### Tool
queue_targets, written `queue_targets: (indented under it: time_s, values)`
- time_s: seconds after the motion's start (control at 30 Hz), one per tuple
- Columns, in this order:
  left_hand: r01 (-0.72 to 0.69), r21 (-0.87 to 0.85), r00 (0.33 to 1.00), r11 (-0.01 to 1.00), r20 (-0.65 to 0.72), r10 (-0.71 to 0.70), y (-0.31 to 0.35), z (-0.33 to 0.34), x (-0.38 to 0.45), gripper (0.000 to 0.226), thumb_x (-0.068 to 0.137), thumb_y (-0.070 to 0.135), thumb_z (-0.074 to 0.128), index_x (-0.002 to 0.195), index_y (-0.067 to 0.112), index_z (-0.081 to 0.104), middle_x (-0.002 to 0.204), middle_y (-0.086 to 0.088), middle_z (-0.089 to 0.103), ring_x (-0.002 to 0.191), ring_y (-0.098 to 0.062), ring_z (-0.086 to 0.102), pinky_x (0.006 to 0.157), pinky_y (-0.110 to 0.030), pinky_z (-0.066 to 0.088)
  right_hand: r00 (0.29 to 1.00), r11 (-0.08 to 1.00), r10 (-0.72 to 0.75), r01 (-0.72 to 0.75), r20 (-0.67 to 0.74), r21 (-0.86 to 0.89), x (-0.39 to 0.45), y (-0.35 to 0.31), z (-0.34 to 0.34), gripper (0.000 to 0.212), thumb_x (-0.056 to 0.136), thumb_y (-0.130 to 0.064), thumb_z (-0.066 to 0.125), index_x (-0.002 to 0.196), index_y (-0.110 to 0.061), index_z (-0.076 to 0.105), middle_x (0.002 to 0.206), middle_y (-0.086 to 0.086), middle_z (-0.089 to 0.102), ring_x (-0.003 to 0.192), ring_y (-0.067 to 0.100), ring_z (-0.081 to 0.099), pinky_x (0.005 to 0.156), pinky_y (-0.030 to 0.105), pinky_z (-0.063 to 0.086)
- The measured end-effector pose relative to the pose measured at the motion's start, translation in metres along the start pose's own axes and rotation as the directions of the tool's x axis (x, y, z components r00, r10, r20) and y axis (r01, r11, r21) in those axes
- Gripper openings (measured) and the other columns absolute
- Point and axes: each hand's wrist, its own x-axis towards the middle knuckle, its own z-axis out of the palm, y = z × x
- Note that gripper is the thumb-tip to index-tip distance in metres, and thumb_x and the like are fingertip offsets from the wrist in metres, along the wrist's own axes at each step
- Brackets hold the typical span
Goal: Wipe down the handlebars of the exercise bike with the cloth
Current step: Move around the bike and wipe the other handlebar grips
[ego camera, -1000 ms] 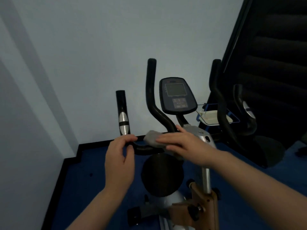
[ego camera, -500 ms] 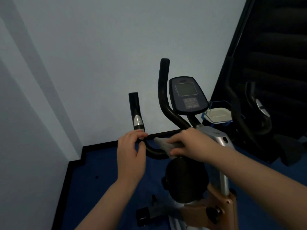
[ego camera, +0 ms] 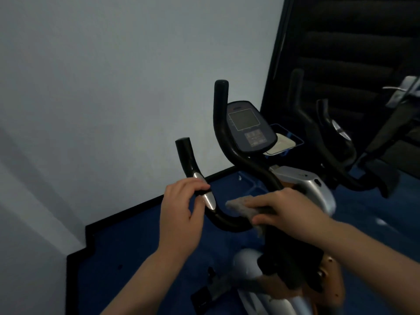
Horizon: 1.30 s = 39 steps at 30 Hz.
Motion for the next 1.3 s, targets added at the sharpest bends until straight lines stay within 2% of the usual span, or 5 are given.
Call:
queue_targets:
  time_s: [0.6,0.8,1.0,1.17,1.3]
  values:
    - [-0.092,-0.15,0.973,0.984,0.196,0.121,-0.029,-0.019,0.019,0.025,0.087,0.02,0.047,0.099,0.025,0.067,0.111,0.021,0.059,0.11,-0.003,0.05,0.095,-0.015,0.035,0.738,0.836,0.496,-0.263,-0.458,0.482,0.013,-0.121,0.066,0.043,0.09,-0.042,0.057,0.132,-0.043,0.048,0.101,-0.015,0.07,0.087,0.003,0.065,0.076,0.019,0.048]
    - [-0.01,-0.208,0.99,0.978,0.139,0.04,-0.024,-0.025,0.023,0.025,0.089,0.018,0.048,0.098,0.034,0.065,0.104,0.019,0.064,0.106,-0.012,0.06,0.091,-0.03,0.046,0.805,0.868,0.449,-0.291,-0.388,0.402,0.009,-0.113,0.078,0.043,0.092,-0.045,0.049,0.131,-0.031,0.038,0.129,-0.024,0.052,0.107,-0.002,0.055,0.079,0.01,0.035]
    - [0.074,-0.19,0.997,0.979,0.042,-0.067,-0.024,-0.023,0.033,0.028,0.085,0.004,0.05,0.101,0.022,0.064,0.101,0.012,0.063,0.102,-0.012,0.059,0.089,-0.022,0.047,0.846,0.815,0.402,-0.156,-0.35,0.558,0.065,-0.117,0.057,0.03,0.098,-0.04,0.036,0.124,-0.026,0.032,0.103,-0.007,0.058,0.093,0.013,0.061,0.064,0.024,0.035]
    - [0.108,-0.207,0.993,0.972,-0.015,-0.113,-0.026,-0.034,0.039,0.035,0.085,0.005,0.051,0.114,0.023,0.058,0.114,0.01,0.058,0.112,-0.005,0.054,0.092,-0.008,0.038,0.886,0.88,0.323,-0.151,-0.334,0.451,0.044,-0.116,0.07,0.058,0.099,-0.04,0.029,0.15,-0.037,0.003,0.144,-0.019,0.035,0.124,0.001,0.04,0.094,0.017,0.034]
    - [0.121,-0.219,0.993,0.968,0.02,-0.12,-0.035,-0.038,0.059,0.045,0.09,0.0,0.05,0.125,0.027,0.053,0.125,0.014,0.054,0.118,-0.001,0.05,0.098,-0.009,0.036,0.821,0.885,0.364,-0.157,-0.439,0.438,0.067,-0.125,0.064,0.044,0.1,-0.037,0.027,0.143,-0.03,0.026,0.128,-0.01,0.05,0.106,0.006,0.053,0.085,0.022,0.044]
